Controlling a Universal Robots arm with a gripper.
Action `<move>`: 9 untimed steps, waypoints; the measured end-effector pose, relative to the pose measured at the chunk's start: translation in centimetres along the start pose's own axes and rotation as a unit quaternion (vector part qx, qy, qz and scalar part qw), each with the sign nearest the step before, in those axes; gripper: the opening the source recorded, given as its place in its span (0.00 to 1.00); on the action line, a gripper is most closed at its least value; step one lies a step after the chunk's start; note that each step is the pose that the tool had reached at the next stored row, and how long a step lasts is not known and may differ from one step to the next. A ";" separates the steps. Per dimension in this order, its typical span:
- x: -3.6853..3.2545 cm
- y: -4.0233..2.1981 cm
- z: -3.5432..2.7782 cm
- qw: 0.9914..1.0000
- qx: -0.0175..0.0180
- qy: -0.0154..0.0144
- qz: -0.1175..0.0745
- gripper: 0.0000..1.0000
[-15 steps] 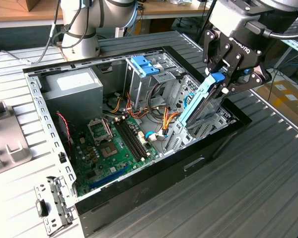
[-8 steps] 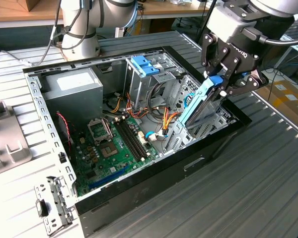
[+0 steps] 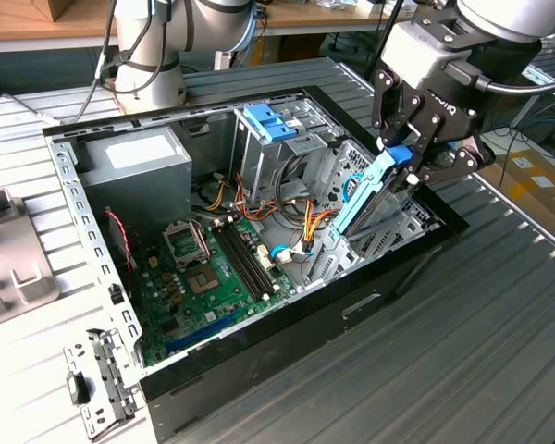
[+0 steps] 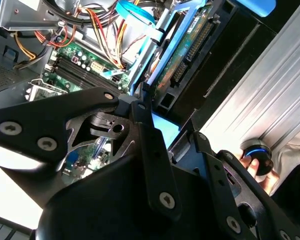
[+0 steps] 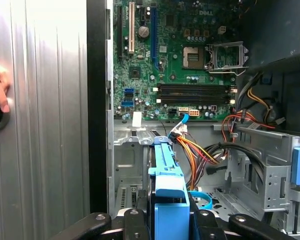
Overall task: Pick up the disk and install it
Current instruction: 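Insert the disk into the insertion slot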
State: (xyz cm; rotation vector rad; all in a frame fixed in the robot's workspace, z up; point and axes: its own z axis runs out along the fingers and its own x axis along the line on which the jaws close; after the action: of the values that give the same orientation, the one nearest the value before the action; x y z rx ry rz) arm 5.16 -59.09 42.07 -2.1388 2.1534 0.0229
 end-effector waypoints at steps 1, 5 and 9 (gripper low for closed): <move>0.01 0.01 0.14 1.000 0.000 0.000 0.000 0.37; 0.04 0.03 0.48 1.000 0.000 0.000 0.000 0.37; 0.04 0.03 0.49 1.000 0.000 0.000 0.000 0.37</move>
State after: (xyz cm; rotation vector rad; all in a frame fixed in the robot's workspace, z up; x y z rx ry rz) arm 5.16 -59.09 41.58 -2.1388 2.1535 0.0228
